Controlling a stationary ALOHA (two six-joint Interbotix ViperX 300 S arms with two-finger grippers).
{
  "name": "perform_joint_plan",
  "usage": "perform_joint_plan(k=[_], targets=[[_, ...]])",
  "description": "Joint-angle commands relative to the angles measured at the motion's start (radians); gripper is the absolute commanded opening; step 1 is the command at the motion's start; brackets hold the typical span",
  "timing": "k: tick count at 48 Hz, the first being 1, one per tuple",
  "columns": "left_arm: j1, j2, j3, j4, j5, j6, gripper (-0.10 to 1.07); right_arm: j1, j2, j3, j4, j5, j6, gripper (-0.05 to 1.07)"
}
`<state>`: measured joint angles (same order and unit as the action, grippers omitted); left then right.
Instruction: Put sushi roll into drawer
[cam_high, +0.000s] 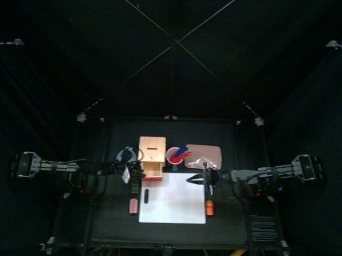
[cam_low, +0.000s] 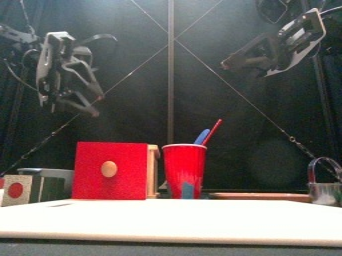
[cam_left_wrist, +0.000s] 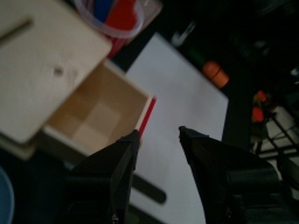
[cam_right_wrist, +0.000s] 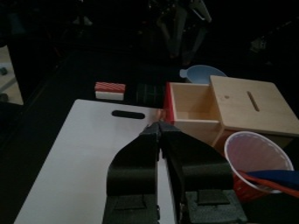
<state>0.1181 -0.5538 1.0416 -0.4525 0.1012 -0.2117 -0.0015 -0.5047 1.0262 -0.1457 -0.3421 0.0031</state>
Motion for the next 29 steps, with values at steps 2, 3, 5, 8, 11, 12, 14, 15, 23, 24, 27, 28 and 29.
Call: perform_joint_plan(k=[2, 3, 5, 8, 11, 12, 14, 15, 23, 24, 27, 28, 29], targets=[[0.015, 0.041, -0.092, -0.035, 0.158, -0.002, 0.8, 0.002, -0.002, -0.017, 0.006, -0.009, -0.002, 0.06], [0.015, 0.044, -0.103, -0.034, 0.184, -0.002, 0.8, 0.002, 0.0, -0.017, 0.005, -0.009, -0.002, 0.06], [0.017, 0.044, -0.118, -0.035, 0.233, -0.003, 0.8, 0.002, 0.0, -0.015, 0.003, -0.009, -0.002, 0.06], [0.026, 0.038, -0.135, -0.037, 0.31, -0.008, 0.8, 0.0, 0.0, -0.014, -0.002, -0.009, -0.003, 0.06], [0.052, 0.031, -0.141, -0.038, 0.405, -0.021, 0.8, -0.002, 0.002, -0.014, -0.002, -0.009, -0.005, 0.06], [0.061, 0.028, -0.143, -0.037, 0.433, -0.029, 0.8, -0.003, 0.0, -0.014, -0.002, -0.009, -0.006, 0.06], [0.083, 0.025, -0.141, -0.034, 0.48, -0.051, 0.8, -0.003, 0.0, -0.015, -0.002, -0.009, -0.009, 0.06], [0.094, 0.025, -0.141, -0.031, 0.503, -0.064, 0.8, -0.005, 0.0, -0.015, -0.002, -0.009, -0.009, 0.06], [0.147, 0.025, -0.132, 0.063, 0.627, -0.213, 0.8, -0.006, 0.0, -0.014, -0.017, -0.009, -0.011, 0.06], [0.147, 0.025, -0.127, 0.083, 0.629, -0.233, 0.8, -0.006, 0.002, -0.014, -0.018, -0.009, -0.011, 0.06], [0.147, 0.023, -0.112, 0.14, 0.624, -0.313, 0.8, -0.008, 0.003, -0.014, -0.025, -0.009, -0.011, 0.06], [0.146, 0.025, -0.103, 0.161, 0.62, -0.342, 0.8, -0.008, 0.003, -0.012, -0.028, -0.009, -0.011, 0.06], [0.146, 0.025, -0.095, 0.184, 0.615, -0.37, 0.8, -0.008, 0.005, -0.014, -0.029, -0.009, -0.011, 0.06]])
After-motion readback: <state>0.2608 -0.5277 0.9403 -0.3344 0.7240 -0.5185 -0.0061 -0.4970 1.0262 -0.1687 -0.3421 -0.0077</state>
